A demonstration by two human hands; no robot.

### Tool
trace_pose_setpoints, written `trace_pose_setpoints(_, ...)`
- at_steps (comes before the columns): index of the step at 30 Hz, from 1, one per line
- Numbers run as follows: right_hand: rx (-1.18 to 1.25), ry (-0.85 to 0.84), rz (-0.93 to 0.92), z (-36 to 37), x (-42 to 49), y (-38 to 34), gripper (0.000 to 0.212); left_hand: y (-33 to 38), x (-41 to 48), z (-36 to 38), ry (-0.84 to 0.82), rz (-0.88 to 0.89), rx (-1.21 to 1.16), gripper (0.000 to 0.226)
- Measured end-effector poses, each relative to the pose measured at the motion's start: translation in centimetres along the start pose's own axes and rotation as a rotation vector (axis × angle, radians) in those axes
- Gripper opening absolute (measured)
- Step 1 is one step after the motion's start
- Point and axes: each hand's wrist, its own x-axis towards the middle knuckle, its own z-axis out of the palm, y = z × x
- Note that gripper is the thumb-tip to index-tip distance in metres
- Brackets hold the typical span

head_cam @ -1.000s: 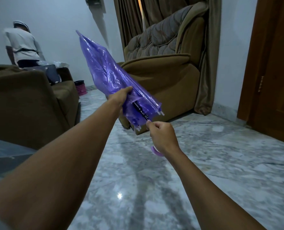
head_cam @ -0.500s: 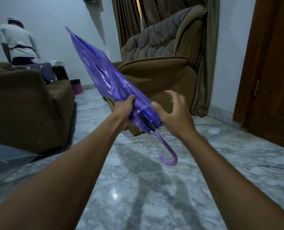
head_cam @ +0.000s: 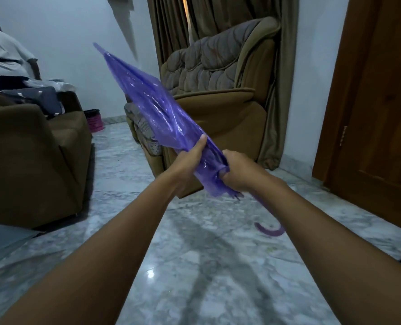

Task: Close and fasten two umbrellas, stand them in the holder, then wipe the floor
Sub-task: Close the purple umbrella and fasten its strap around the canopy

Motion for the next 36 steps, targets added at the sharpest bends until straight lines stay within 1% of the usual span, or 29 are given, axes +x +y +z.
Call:
trace_pose_setpoints(1, -0.041, 0.009, 0.008, -1.5, 0.4, -0.1, 0.024, 0.9, 0.5, -0.3, 0.044, 0.042, 0.199, 0.082)
trace_pose_setpoints(2, -0.089, 0.013, 0.008, -3.0, 0.7, -0.5, 0.026, 1.6, 0.9, -1.0, 0.189, 0.115, 0.477, 0.101)
trace_pose_setpoints(3, -0.135, 0.021, -0.004, -4.6, 1.1, -0.9, 0.027, 2.4, 1.0, -2.0, 0.368, 0.260, 0.764, 0.109)
trace_pose_setpoints(4, -0.174, 0.029, -0.020, -6.4, 1.4, -1.5, 0.027, 3.5, 0.6, -2.9, 0.525, 0.504, 1.002, 0.106)
trace_pose_setpoints(5, -0.203, 0.034, -0.032, -8.3, 1.8, -2.2, 0.029, 4.8, 0.1, -3.7, 0.612, 0.778, 1.156, 0.100)
trace_pose_setpoints(6, -0.226, 0.034, -0.045, -10.5, 2.1, -3.2, 0.033, 6.5, -0.5, -4.3, 0.633, 1.029, 1.214, 0.094)
trace_pose_setpoints(7, -0.246, 0.026, -0.060, -12.9, 2.3, -4.4, 0.038, 8.5, -1.1, -4.7, 0.603, 1.230, 1.235, 0.090)
trace_pose_setpoints(8, -0.267, 0.007, -0.081, -15.4, 2.6, -5.7, 0.042, 10.5, -1.2, -4.9, 0.536, 1.354, 1.281, 0.085)
trace_pose_setpoints(9, -0.285, -0.021, -0.109, -18.0, 2.9, -7.3, 0.044, 12.9, -1.3, -4.9, 0.464, 1.425, 1.353, 0.079)
trace_pose_setpoints(10, -0.304, -0.054, -0.138, -20.6, 3.2, -9.0, 0.047, 15.9, -1.3, -4.5, 0.398, 1.415, 1.465, 0.075)
trace_pose_setpoints(11, -0.327, -0.084, -0.169, -23.1, 3.4, -10.7, 0.048, 19.3, -1.6, -3.8, 0.330, 1.295, 1.606, 0.075)
trace_pose_setpoints(12, -0.360, -0.100, -0.198, -25.6, 3.6, -12.4, 0.050, 22.9, -2.1, -3.2, 0.247, 1.109, 1.720, 0.077)
trace_pose_setpoints(13, -0.401, -0.109, -0.221, -28.1, 3.8, -14.1, 0.050, 26.6, -2.8, -2.5, 0.158, 0.928, 1.768, 0.078)
trace_pose_setpoints(14, -0.443, -0.109, -0.243, -30.6, 4.0, -15.9, 0.050, 30.0, -3.5, -2.0, 0.079, 0.797, 1.758, 0.073)
trace_pose_setpoints(16, -0.497, -0.085, -0.277, -35.6, 4.2, -19.3, 0.048, 35.5, -4.9, -1.3, -0.038, 0.679, 1.620, 0.055)
trace_pose_setpoints(18, -0.540, -0.034, -0.311, -40.3, 4.0, -22.6, 0.046, 40.2, -6.4, -0.9, -0.081, 0.590, 1.546, 0.049)
trace_pose_setpoints(19, -0.574, 0.030, -0.317, -42.4, 3.8, -23.8, 0.047, 42.2, -7.0, -0.7, -0.081, 0.565, 1.514, 0.050)
trace_pose_setpoints(21, -0.638, 0.210, -0.281, -46.1, 2.9, -25.8, 0.056, 46.0, -7.9, 0.0, -0.066, 0.534, 1.404, 0.052)
trace_pose_setpoints(23, -0.592, 0.422, -0.202, -48.9, 1.3, -27.3, 0.064, 49.3, -8.8, 0.8, -0.064, 0.477, 1.220, 0.051)
trace_pose_setpoints(24, -0.514, 0.529, -0.156, -49.9, 0.3, -28.0, 0.064, 50.8, -9.2, 1.2, -0.076, 0.439, 1.117, 0.049)
trace_pose_setpoints(26, -0.271, 0.742, -0.081, -51.2, -1.7, -29.5, 0.056, 53.4, -10.1, 2.1, -0.120, 0.388, 0.890, 0.044)
trace_pose_setpoints(27, -0.147, 0.815, -0.049, -51.7, -2.7, -30.2, 0.050, 54.6, -10.6, 2.7, -0.137, 0.359, 0.780, 0.038)
trace_pose_setpoints(28, -0.032, 0.836, 0.001, -51.9, -3.6, -31.0, 0.044, 55.5, -11.1, 3.2, -0.152, 0.339, 0.682, 0.031)
trace_pose_setpoints(29, 0.067, 0.805, 0.076, -52.0, -4.1, -31.2, 0.039, 56.5, -11.6, 3.8, -0.161, 0.320, 0.607, 0.027)
trace_pose_setpoints(30, 0.167, 0.721, 0.160, -51.7, -4.3, -31.2, 0.035, 57.0, -11.8, 4.3, -0.161, 0.304, 0.551, 0.026)
trace_pose_setpoints(32, 0.441, 0.485, 0.349, -51.3, -4.0, -31.1, 0.043, 57.7, -12.2, 4.9, -0.161, 0.296, 0.481, 0.022)
trace_pose_setpoints(33, 0.584, 0.396, 0.403, -51.2, -3.7, -31.0, 0.047, 58.2, -12.6, 5.2, -0.170, 0.284, 0.448, 0.019)
trace_pose_setpoints(34, 0.696, 0.319, 0.410, -51.2, -3.6, -31.2, 0.045, 58.6, -13.1, 5.4, -0.189, 0.262, 0.392, 0.015)
trace_pose_setpoints(36, 0.819, 0.216, 0.344, -51.3, -3.7, -32.0, 0.029, 59.2, -13.7, 5.7, -0.229, 0.214, 0.278, 0.015)
